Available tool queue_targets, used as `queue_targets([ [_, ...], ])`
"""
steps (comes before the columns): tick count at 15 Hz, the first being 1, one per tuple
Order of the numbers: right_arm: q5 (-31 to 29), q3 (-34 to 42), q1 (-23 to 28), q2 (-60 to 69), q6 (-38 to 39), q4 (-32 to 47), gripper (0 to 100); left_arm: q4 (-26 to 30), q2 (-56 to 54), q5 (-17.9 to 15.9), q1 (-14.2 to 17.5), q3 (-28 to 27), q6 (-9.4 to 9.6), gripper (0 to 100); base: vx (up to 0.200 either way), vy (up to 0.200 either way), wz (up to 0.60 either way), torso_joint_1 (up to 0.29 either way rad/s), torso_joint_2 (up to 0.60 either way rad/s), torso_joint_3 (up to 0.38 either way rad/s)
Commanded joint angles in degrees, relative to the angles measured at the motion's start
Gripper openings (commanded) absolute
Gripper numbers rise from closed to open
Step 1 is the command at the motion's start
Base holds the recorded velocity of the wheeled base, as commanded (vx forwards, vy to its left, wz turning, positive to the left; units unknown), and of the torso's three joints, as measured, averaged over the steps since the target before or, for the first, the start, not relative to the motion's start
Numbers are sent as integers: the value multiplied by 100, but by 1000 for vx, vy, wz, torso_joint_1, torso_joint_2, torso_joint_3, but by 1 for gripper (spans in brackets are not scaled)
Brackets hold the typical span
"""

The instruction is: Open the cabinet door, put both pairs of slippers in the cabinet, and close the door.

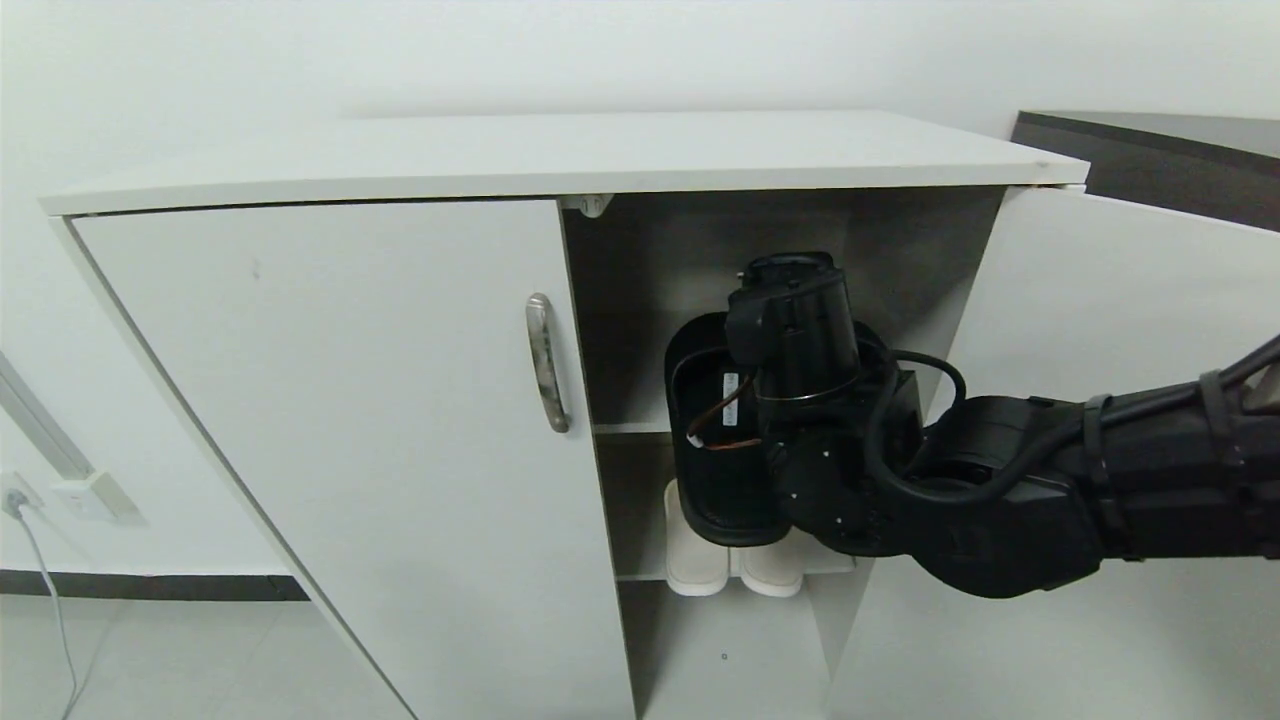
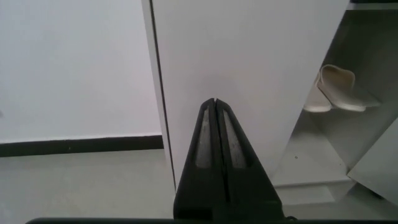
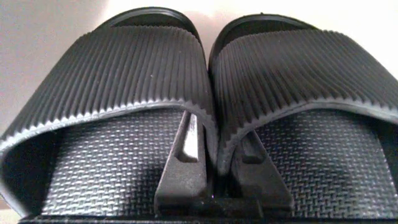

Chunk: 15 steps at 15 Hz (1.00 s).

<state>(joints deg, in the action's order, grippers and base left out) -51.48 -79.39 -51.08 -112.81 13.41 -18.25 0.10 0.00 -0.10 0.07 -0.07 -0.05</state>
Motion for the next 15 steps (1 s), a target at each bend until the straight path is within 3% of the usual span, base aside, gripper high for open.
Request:
queue_targets([
  [1,94,-86,63,-48,-58,-3,0,-1,0,1,1,-1,-4,0,0,0,0,0,0,0],
  [9,639,-1650,581,-716,-58,1236,0,-1,0,27,1,-1,-13,0,0,0,0,0,0,0],
  [11,639,-1703,581,-760,-31,1254,0,-1,0,19,1,-1,-13,0,0,0,0,0,0,0],
  [15,639,-1694,573,-769,-23,1254,0,-1,0,27,1,-1,-13,0,150,0,0,-1,-2,2],
])
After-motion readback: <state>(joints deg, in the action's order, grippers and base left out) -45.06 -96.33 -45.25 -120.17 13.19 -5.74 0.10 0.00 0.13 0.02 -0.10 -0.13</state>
